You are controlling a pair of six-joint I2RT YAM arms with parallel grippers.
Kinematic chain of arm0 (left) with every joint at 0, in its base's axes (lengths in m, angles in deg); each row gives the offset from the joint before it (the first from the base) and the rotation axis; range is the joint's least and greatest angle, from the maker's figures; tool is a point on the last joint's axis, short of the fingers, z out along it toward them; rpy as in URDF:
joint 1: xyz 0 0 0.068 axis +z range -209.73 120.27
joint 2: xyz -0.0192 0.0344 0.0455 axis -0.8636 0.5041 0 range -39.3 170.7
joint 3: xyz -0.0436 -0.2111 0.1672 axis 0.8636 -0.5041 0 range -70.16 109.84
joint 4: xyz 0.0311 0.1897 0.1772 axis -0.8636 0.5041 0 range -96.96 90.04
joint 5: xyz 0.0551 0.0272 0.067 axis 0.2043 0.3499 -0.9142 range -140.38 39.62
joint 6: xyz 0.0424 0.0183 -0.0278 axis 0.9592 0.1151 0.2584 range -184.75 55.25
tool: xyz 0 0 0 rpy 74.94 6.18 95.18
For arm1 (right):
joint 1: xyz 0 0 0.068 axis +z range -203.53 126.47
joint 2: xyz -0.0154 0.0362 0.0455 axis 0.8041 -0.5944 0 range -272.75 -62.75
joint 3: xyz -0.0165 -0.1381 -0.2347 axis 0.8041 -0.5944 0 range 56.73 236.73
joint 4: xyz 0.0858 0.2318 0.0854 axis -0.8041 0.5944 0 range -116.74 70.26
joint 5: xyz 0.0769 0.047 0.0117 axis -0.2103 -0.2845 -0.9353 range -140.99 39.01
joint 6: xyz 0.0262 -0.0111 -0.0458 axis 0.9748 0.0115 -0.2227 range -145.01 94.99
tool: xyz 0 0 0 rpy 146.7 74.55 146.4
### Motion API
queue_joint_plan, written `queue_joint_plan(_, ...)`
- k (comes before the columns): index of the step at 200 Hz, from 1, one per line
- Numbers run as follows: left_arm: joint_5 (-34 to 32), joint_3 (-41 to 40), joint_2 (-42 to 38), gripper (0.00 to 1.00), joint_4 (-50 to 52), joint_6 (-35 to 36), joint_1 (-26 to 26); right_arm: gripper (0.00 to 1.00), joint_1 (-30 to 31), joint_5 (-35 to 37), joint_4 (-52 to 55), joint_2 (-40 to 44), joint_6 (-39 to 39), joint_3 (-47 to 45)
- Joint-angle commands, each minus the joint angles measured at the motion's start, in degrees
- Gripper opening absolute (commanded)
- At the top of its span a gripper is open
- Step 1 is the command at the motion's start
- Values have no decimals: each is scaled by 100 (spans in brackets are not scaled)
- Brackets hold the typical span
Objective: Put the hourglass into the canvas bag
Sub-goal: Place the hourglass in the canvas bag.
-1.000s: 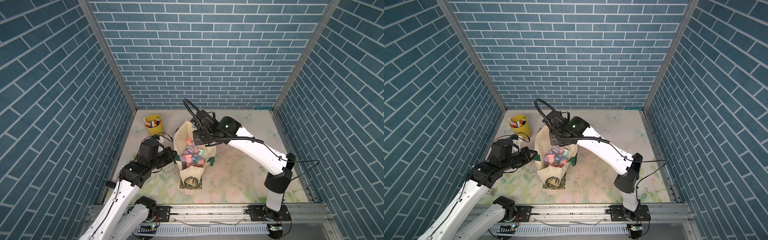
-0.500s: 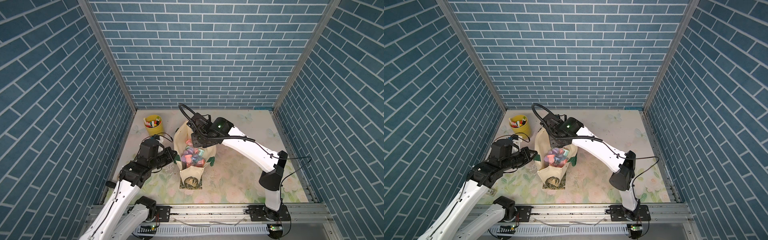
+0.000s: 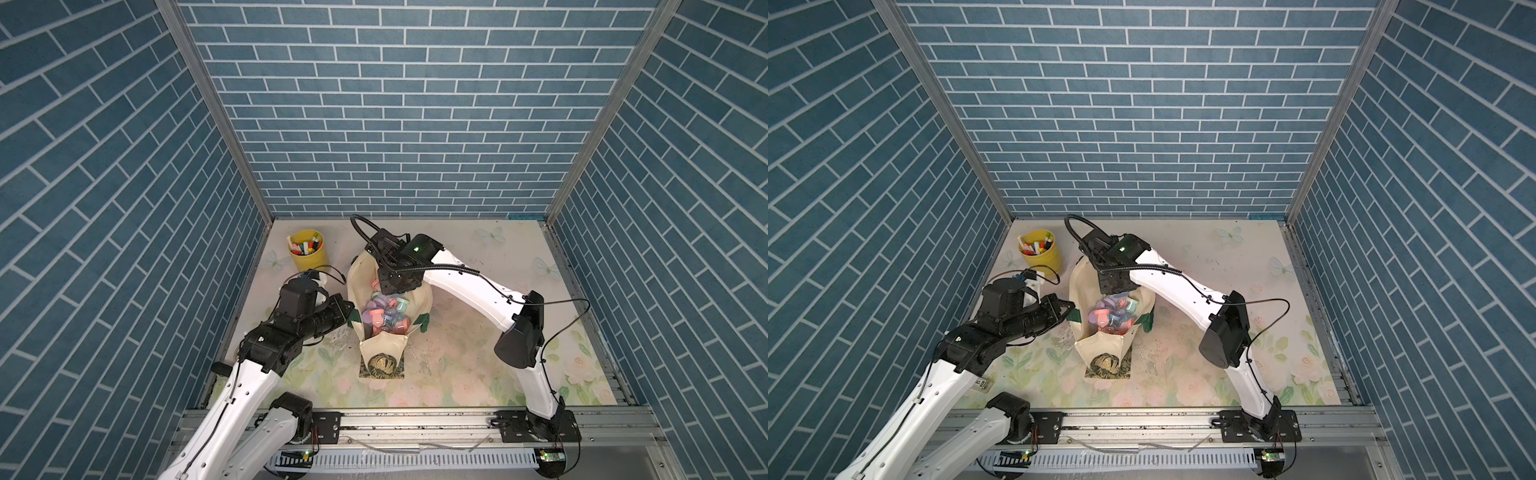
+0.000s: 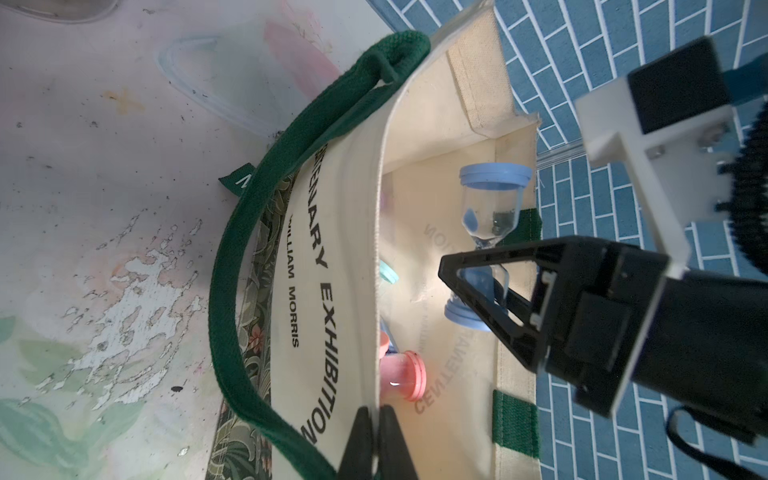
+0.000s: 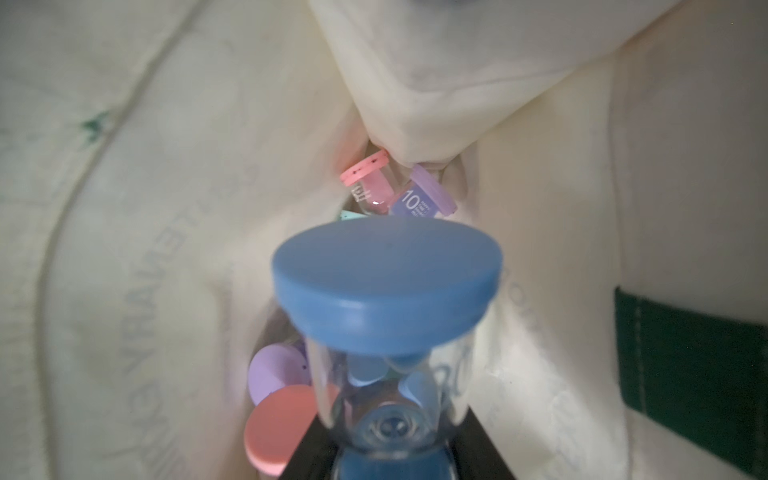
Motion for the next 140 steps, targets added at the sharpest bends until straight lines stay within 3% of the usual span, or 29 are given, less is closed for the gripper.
queue_joint_plan(1, 74, -49, -65, 0, 48, 51, 18, 0, -132, -49, 168, -134, 161, 101)
queue_joint_plan(89, 71, -164, -48, 0, 11, 68, 20, 0, -299, -133, 45, -699, 196, 199)
queue_joint_plan(140, 63, -198, -65, 0, -13, 70, 23, 34, -345, -54, 86, -834, 223, 251)
